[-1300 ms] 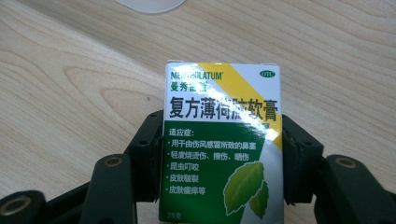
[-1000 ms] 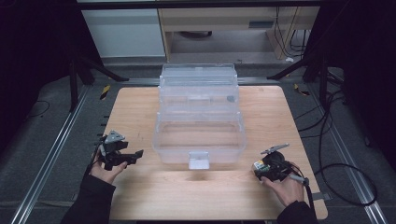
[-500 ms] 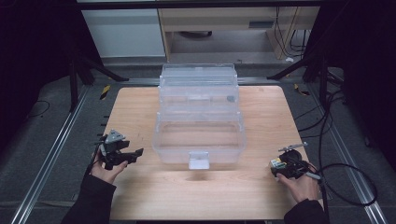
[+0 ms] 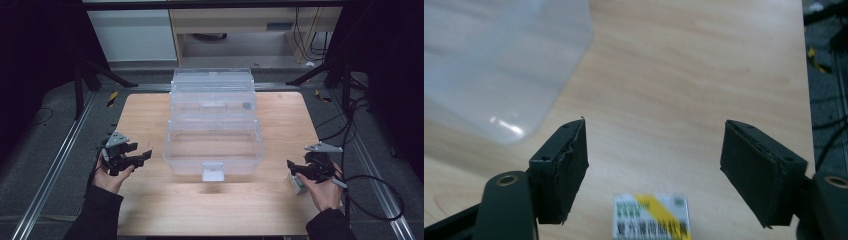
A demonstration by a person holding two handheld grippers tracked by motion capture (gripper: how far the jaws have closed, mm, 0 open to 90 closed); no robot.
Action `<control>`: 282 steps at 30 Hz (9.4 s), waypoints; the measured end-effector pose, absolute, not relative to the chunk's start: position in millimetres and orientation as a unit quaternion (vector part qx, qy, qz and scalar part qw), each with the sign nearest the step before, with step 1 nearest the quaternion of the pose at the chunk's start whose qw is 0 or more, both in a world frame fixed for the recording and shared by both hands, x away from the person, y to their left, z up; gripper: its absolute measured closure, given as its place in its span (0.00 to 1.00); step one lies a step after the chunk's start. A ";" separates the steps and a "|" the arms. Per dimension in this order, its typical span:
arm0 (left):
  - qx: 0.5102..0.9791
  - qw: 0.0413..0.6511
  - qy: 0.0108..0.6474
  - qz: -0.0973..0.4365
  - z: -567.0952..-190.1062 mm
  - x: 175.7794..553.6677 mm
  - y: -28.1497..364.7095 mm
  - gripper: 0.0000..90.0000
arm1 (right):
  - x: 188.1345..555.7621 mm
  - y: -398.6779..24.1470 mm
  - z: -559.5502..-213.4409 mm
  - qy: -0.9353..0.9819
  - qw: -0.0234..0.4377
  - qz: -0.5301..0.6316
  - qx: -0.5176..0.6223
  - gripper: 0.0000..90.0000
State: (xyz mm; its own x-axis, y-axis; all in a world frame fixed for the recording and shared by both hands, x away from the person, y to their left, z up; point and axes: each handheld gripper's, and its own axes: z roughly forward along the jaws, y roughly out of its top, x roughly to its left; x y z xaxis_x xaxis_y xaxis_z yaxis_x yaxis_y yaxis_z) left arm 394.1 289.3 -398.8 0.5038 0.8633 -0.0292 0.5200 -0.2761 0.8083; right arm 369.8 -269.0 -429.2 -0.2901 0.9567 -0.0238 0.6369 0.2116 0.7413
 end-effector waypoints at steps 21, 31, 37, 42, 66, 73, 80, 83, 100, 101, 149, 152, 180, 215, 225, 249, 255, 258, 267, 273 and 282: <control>0.801 0.361 0.441 0.185 -412.0 436.5 237.5 0.53 | 430.4 -183.5 -416.0 0.783 0.189 0.361 0.470 0.42; 0.818 0.340 0.432 0.170 -427.4 440.1 228.8 0.61 | 432.7 -179.7 -421.8 0.800 0.184 0.335 0.462 0.68; 0.813 0.338 0.445 0.163 -427.2 437.3 226.5 0.69 | 431.2 -177.6 -422.4 0.802 0.190 0.331 0.459 0.69; 0.817 0.322 0.446 0.171 -425.6 431.9 227.7 0.70 | 428.2 -171.6 -428.0 0.808 0.189 0.321 0.457 0.70; 0.814 0.324 0.452 0.168 -426.3 410.8 244.4 0.71 | 411.9 -158.1 -428.4 0.810 0.170 0.332 0.452 0.70; 0.816 0.325 0.446 0.170 -426.7 410.4 239.6 0.69 | 412.0 -162.5 -426.5 0.809 0.174 0.332 0.453 0.66; 0.816 0.332 0.440 0.174 -426.1 412.1 242.4 0.63 | 408.5 -179.7 -405.9 0.786 0.200 0.362 0.460 0.54; 0.812 0.338 0.441 0.179 -423.8 412.3 245.5 0.60 | 406.7 -192.8 -397.9 0.776 0.210 0.372 0.464 0.50; 0.793 0.376 0.440 0.191 -403.0 408.7 266.7 0.39 | 394.3 -249.1 -395.6 0.753 0.214 0.354 0.512 0.32; 0.795 0.376 0.437 0.189 -402.0 408.8 268.4 0.37 | 393.5 -250.9 -396.0 0.753 0.214 0.351 0.514 0.32; 0.783 0.346 0.483 0.184 -415.1 418.9 300.8 0.30 | 369.7 -277.8 -460.5 0.796 0.128 0.202 0.557 0.41; 0.785 0.344 0.482 0.183 -415.9 419.3 300.0 0.30 | 370.8 -277.5 -462.4 0.797 0.118 0.195 0.560 0.42; 0.789 0.333 0.485 0.175 -421.5 422.4 298.9 0.28 | 371.5 -267.5 -422.3 0.796 0.137 0.260 0.529 0.50; 0.787 0.326 0.492 0.178 -423.0 423.7 303.2 0.27 | 402.9 -193.2 -345.9 0.829 0.152 0.340 0.417 0.50; 0.782 0.333 0.494 0.183 -418.9 422.4 306.8 0.27 | 412.9 -159.6 -341.8 0.843 0.145 0.344 0.387 0.50; 0.783 0.334 0.492 0.184 -418.1 421.8 304.4 0.27 | 424.2 -133.4 -382.1 0.864 0.117 0.320 0.370 0.50; 0.784 0.334 0.490 0.184 -417.4 421.5 304.3 0.27 | 425.8 -133.4 -394.1 0.867 0.110 0.311 0.372 0.50; 0.783 0.335 0.491 0.185 -417.4 421.4 303.9 0.27 | 426.2 -133.3 -398.5 0.868 0.111 0.306 0.374 0.50; 0.784 0.336 0.488 0.186 -416.0 420.8 303.3 0.27 | 426.1 -133.0 -406.8 0.875 0.109 0.292 0.371 0.49; 0.785 0.337 0.486 0.185 -415.8 420.6 302.1 0.27 | 425.7 -133.2 -408.3 0.876 0.107 0.290 0.371 0.49; 0.783 0.348 0.481 0.186 -409.7 418.0 302.6 0.30 | 426.2 -130.2 -414.4 0.880 0.103 0.277 0.372 0.50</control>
